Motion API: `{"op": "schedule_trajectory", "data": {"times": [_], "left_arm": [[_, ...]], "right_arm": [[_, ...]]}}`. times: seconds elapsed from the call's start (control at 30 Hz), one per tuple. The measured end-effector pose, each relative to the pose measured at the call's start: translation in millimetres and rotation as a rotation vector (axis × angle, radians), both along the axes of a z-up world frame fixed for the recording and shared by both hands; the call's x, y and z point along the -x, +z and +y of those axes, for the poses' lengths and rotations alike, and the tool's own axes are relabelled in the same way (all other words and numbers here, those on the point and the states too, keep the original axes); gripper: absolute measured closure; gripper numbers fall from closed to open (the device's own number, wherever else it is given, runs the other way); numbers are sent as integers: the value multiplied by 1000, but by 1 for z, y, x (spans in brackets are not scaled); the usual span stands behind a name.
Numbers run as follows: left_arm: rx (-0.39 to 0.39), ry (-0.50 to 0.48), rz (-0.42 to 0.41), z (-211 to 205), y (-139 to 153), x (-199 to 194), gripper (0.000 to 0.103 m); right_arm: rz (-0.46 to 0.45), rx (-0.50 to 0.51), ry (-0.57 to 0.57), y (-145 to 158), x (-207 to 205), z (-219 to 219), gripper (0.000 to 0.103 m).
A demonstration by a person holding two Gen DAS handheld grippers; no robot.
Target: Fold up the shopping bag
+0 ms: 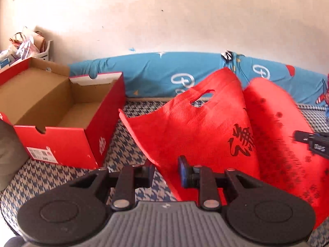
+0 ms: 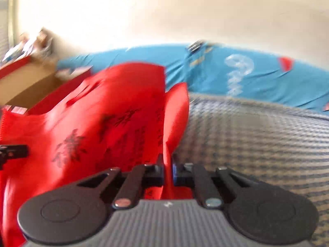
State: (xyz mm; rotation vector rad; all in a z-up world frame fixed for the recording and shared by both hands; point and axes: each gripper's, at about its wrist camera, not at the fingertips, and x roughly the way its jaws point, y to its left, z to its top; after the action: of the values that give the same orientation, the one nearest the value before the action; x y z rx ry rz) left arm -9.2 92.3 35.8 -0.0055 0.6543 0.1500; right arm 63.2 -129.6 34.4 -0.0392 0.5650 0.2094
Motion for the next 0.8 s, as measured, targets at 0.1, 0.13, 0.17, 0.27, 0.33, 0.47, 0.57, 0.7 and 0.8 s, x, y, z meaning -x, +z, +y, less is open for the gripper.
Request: {"op": "schedule_trajectory", "data": {"times": [0.1, 0.13, 0.17, 0.27, 0.33, 0.47, 0.57, 0.7, 0.8], "left_arm": [[6, 29, 42, 6, -10, -4, 79], [7, 38, 56, 8, -14, -6, 79], [9, 48, 70, 10, -17, -7, 79], [15, 77, 112, 16, -28, -12, 79], [18, 96, 140, 20, -35, -15, 79], [17, 107, 170, 20, -44, -9, 79], [27, 110, 155, 19, -40, 4, 79], [46, 99, 115, 19, -25, 21, 78], [58, 61, 79, 12, -13, 32, 77]], "right_arm": [[-36, -9, -97, 9, -2, -18, 97], [-48, -11, -130, 11, -3, -24, 97], [-59, -14, -162, 14, -4, -29, 96], [-63, -33, -244, 18, -8, -46, 80], [-27, -32, -298, 13, -12, -51, 63], [-85, 4, -325, 14, -4, -50, 46], [-70, 7, -315, 11, -3, -54, 45], [-33, -2, -306, 8, -2, -60, 45], [1, -11, -295, 6, -4, -61, 41]]}}
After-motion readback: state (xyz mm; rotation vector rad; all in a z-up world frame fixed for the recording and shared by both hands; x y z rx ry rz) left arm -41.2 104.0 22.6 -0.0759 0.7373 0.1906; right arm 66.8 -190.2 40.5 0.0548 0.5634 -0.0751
